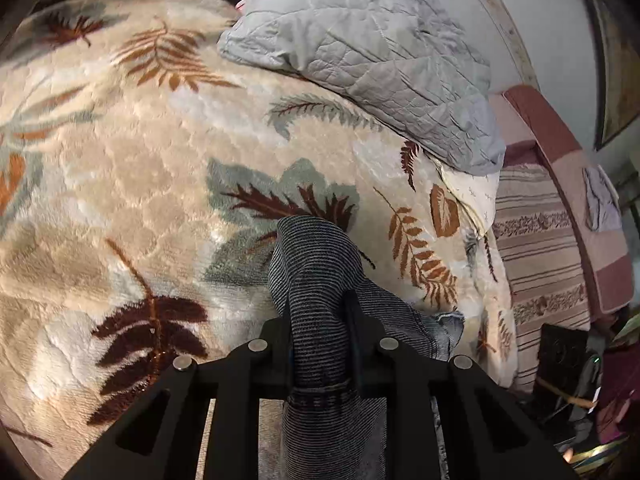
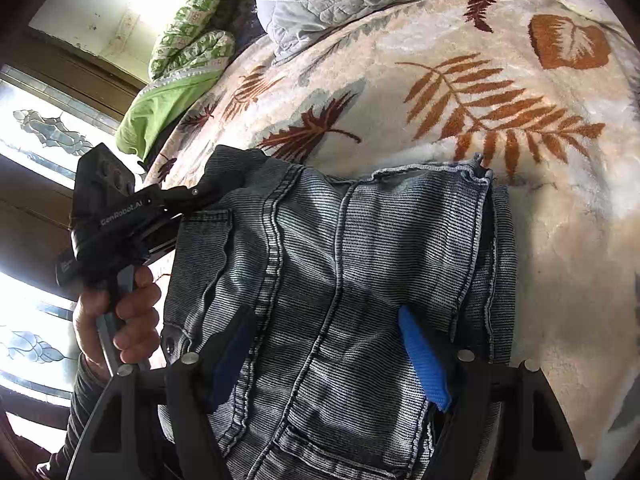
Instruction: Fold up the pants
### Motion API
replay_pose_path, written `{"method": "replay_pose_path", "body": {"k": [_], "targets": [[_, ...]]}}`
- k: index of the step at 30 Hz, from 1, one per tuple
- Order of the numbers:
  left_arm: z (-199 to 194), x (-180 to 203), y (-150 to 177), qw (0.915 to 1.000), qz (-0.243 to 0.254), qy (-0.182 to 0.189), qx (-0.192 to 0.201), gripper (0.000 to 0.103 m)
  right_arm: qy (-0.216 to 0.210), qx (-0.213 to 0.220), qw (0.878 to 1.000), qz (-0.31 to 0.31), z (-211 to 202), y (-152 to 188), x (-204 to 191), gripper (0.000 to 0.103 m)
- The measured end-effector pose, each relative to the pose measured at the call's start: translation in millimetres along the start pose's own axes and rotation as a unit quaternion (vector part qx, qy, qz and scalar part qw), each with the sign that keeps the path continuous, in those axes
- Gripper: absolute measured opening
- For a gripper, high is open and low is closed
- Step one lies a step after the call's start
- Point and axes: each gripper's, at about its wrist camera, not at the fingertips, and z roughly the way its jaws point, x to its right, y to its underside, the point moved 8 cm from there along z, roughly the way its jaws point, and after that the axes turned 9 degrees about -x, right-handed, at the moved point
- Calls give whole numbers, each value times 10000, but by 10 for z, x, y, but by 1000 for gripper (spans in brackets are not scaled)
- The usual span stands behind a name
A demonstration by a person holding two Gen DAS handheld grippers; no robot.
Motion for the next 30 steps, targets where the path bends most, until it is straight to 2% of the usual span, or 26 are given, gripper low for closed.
{"method": "replay_pose_path", "body": {"k": [2,4,6,7,8,9,10,12,13,15,18,19,21,22,23,25,27,28,30], "targets": [[-7,39,6,9993,258,-253,41,21,45,204,9998,-69,-167,-25,-91,76],[-29,2,8,9996,167,-219,42,24,-64,682,9974,-214,-382,-127,-228,76],[-68,-43,16,9997,25,-218,68,37,-78,814,9966,-100,-407,-220,-217,77],[-102,-77,23,9996,-103,-234,78,56,-45,595,9982,-34,-275,-249,-145,78],[-158,-103,44,9994,-267,-177,104,70,-28,182,9998,106,-57,-240,-21,78],[-225,-110,75,9991,-386,-67,131,72,-101,-97,9994,329,120,-244,100,79],[-305,-112,118,9990,-427,2,166,72,-294,184,9986,410,75,-265,136,78],[-477,-106,244,9985,-444,-106,299,73,-495,341,9966,563,-103,-238,105,78],[-550,-98,338,9983,-443,-225,312,73,-498,463,9962,536,-209,-202,78,78],[-674,-18,565,9986,-341,-215,339,73,-452,636,9965,293,-409,-47,-16,78],[-685,116,997,9993,-188,-254,216,73,-743,544,9957,11,-513,296,-187,78],[-611,135,1147,9991,-88,-405,127,73,-700,447,9965,-83,-461,437,-205,78],[-322,101,1419,9913,282,-1254,-277,73,-254,78,9995,-150,-222,709,-58,79],[-333,126,1444,9881,482,-1459,19,75,-260,154,9994,-184,-146,775,4,78],[-383,146,1443,9866,491,-1552,98,75,-337,361,9986,-186,-193,782,10,78],[-524,187,1394,9882,264,-1502,108,74,-390,391,9985,35,-319,761,-7,78],[-664,275,1356,9881,406,-1445,340,75,-469,655,9967,-8,-503,742,-83,78],[-662,282,1369,9861,506,-1543,345,76,-535,754,9956,-153,-567,756,-125,78],[-467,181,1462,9805,545,-1891,4,77,-447,637,9969,-116,-496,828,-14,78]]}}
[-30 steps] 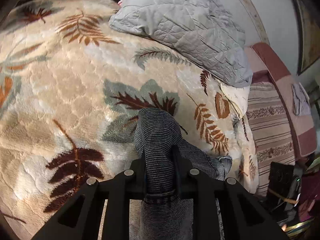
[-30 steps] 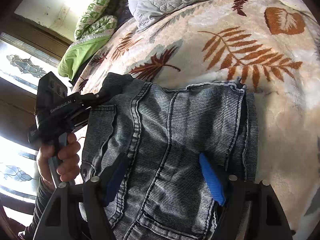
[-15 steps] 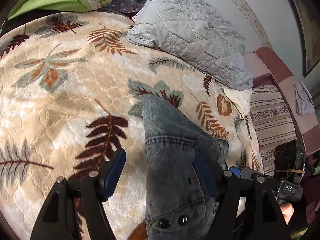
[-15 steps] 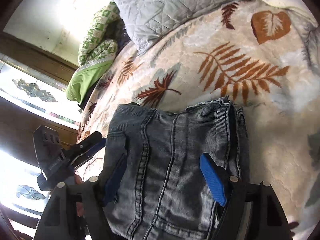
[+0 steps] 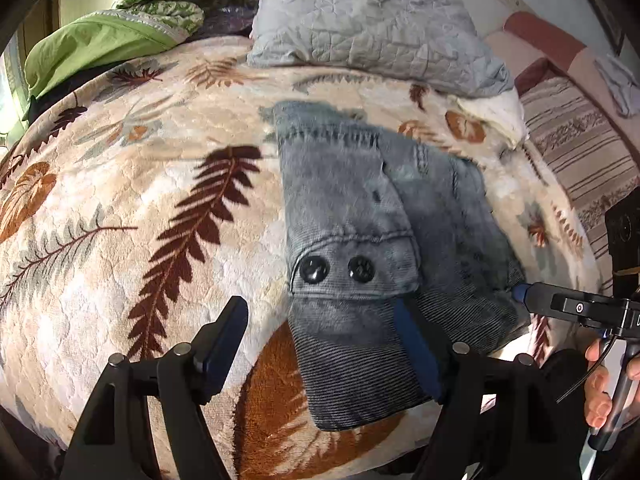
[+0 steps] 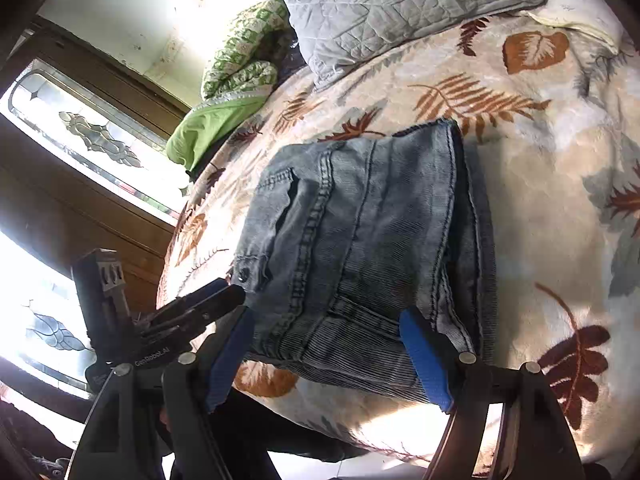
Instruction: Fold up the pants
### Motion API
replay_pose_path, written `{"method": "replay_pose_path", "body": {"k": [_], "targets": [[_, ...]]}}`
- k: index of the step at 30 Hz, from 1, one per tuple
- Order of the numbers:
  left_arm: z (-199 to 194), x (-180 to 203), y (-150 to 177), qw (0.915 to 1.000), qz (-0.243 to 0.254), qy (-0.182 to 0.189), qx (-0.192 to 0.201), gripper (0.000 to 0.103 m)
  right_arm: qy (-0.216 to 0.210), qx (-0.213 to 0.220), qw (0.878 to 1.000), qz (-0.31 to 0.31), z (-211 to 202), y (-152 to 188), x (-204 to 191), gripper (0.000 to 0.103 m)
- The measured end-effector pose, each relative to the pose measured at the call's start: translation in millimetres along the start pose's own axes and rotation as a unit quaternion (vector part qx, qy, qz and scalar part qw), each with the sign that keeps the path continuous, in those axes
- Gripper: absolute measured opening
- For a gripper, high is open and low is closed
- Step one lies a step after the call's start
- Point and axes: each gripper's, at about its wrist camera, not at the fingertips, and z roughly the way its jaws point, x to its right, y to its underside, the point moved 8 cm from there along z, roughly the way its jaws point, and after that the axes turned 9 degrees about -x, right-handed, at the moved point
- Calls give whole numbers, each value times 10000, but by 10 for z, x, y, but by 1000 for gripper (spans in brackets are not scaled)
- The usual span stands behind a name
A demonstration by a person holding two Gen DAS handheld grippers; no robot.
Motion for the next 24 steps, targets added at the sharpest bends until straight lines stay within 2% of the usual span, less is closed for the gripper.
{"method": "replay_pose_path", "body": {"k": [1,2,3,4,8,11,14,16,18,21,23,24], "targets": [[64,-19,27,9999,-104,-18,-18,80,126,-212,9994,231,126,66,181,79],[54,-53,25,9996,-294,27,30,82,-112,-217,9989,405,196,101,298,79],[38,-73,24,9992,-409,35,17,82,-331,21,9984,457,113,89,311,78],[25,-87,26,9990,-441,14,29,82,-423,40,9976,551,43,97,304,78],[-2,-96,51,9989,-435,-131,78,82,-357,328,9978,444,-175,121,259,78],[-18,-136,71,9987,-471,-175,110,83,-546,389,9968,429,-228,174,188,78],[-3,-101,57,9985,-505,-207,86,84,-343,12,9984,453,-6,241,293,79],[-5,-98,50,9984,-488,-246,106,85,-496,155,9969,590,-22,218,312,79],[6,-116,46,9983,-522,-246,97,86,-412,142,9967,678,-79,194,262,79],[32,-143,44,9979,-599,-206,92,89,-458,346,9979,290,-209,154,74,79],[41,-157,49,9978,-635,-167,86,91,-210,219,9993,210,-112,166,131,81],[43,-159,54,9978,-638,-153,74,91,-30,-15,9994,359,31,199,266,82]]}}
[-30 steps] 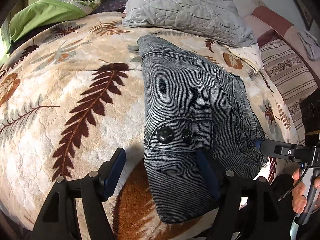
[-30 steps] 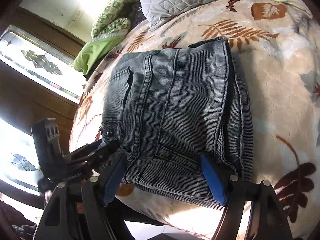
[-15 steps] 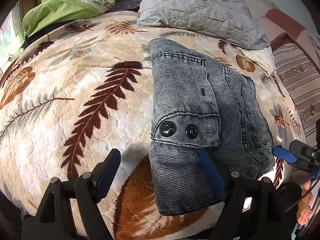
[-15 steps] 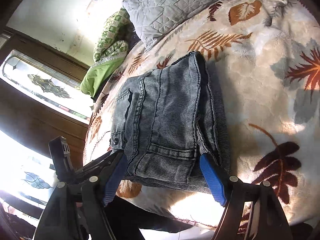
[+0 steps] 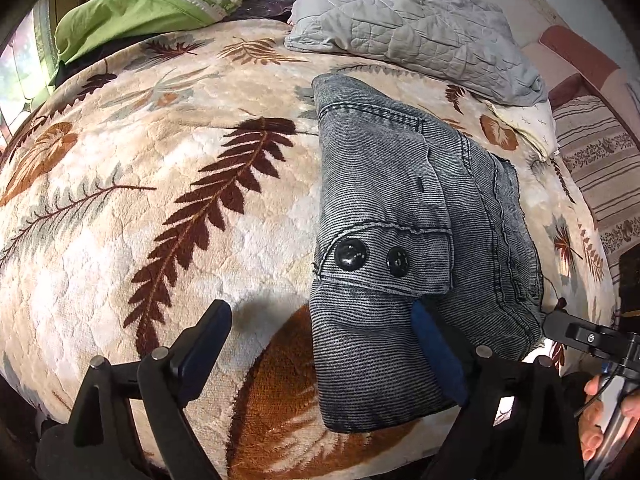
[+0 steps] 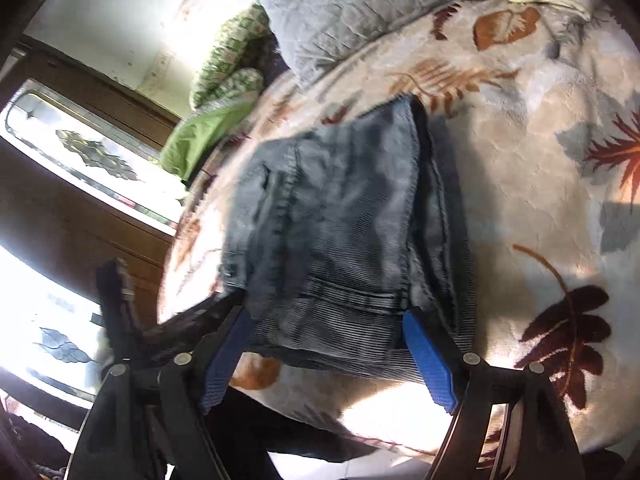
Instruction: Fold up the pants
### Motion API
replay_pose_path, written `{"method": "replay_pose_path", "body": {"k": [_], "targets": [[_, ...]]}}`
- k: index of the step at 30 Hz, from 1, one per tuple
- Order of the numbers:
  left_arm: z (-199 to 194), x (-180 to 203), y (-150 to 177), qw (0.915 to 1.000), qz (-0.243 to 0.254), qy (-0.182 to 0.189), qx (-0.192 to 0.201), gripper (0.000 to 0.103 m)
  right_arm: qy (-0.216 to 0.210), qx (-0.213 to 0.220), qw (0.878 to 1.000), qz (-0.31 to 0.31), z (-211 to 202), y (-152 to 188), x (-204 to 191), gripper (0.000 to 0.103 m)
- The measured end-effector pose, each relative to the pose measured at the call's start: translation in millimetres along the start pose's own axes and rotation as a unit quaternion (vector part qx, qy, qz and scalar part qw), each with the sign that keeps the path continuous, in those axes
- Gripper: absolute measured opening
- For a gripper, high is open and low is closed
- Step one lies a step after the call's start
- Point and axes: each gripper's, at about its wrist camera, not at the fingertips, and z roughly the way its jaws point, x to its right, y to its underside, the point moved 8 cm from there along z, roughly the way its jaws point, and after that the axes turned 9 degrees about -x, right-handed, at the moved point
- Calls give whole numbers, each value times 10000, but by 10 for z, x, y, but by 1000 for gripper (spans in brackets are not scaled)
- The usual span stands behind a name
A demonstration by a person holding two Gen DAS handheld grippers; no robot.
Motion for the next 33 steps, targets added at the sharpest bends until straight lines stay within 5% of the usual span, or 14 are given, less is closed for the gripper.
{"method": "replay_pose_path", "body": {"k": [2,8,11,14,23,25,27,29,33], "targets": [[-58,-24,-1,9999,-65,84,34,91,-387,247,9987,203,-27,4,63,82],[-325,-67,-59,9954,-546,635,458,91,-617,449,9970,126,-96,44,58,81],[-108,80,26,9998,110,-21,148,92,-905,599,9938,227,-108,73,118,82],[-70,93,22,9984,249,-387,325,96,-1154,595,9908,374,-123,61,150,81],[-381,-1,-74,9979,-305,195,542,96,-1616,1048,9803,436,-360,45,162,81],[-383,24,-90,9978,-165,37,636,96,-1735,1077,9779,456,-385,37,170,81],[-114,49,-14,9983,173,-541,119,96,-1655,952,9804,491,-328,51,198,82],[-92,26,2,9986,75,-482,221,97,-1558,624,9834,695,-164,78,268,82],[-209,-31,-37,9994,-206,-114,270,96,-1648,780,9810,668,-243,90,259,82]]}}
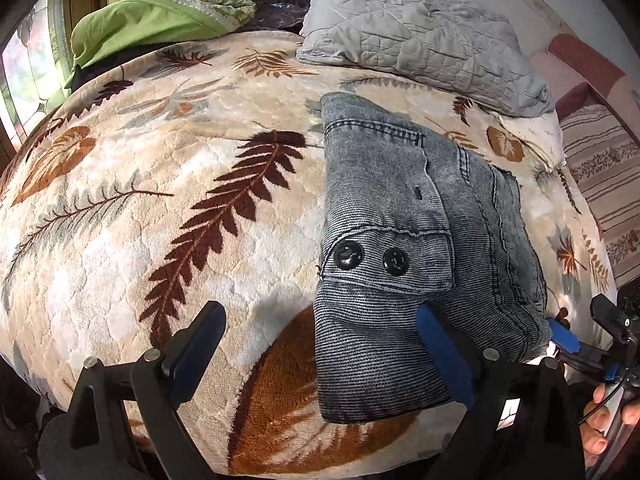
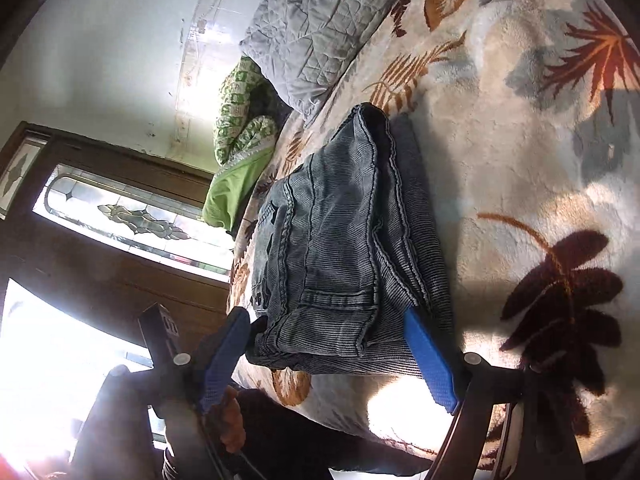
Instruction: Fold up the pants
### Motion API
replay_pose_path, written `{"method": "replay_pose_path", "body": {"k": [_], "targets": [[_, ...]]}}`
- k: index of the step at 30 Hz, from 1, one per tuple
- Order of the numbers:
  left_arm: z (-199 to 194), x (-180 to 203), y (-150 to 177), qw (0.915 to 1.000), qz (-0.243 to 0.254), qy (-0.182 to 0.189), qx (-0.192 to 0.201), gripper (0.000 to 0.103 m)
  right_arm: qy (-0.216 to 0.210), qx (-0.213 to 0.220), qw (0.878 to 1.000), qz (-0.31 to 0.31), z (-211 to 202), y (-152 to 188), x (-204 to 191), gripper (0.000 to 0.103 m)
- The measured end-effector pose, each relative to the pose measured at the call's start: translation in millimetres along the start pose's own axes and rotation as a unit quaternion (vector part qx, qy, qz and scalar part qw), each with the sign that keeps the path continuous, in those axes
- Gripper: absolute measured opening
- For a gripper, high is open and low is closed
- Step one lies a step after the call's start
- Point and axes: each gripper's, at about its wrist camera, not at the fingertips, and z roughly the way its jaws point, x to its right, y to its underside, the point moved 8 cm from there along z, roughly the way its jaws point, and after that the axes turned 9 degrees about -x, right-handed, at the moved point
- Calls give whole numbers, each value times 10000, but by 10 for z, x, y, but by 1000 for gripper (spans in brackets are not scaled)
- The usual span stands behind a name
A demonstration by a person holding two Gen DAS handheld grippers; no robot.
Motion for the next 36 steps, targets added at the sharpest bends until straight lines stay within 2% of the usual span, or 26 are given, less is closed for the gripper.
{"method": "replay_pose_path", "body": {"k": [4,8,17,21,28,31,36], "targets": [[-115,-122,-66,9989,-286,259,267,96,-72,236,9996,-97,-102,-22,-42,82],[-99,-269,-103,9970,-591,446,222,96,-80,426,9990,-76,-171,-49,-34,82],[-101,-376,-112,9982,-486,-133,338,96,97,497,9986,-119,-157,-62,-49,82],[-109,-417,-170,9981,-377,-324,369,96,442,549,9973,-192,-178,-74,-62,82],[-56,-452,-207,9983,-460,-218,289,96,1179,381,9918,-328,-220,-359,-89,82],[-43,-446,-236,9985,-474,-101,244,96,1638,206,9859,-290,-184,-506,-5,82],[12,-423,-313,9970,-628,439,64,96,2104,-287,9771,-117,-31,-625,177,82]]}}
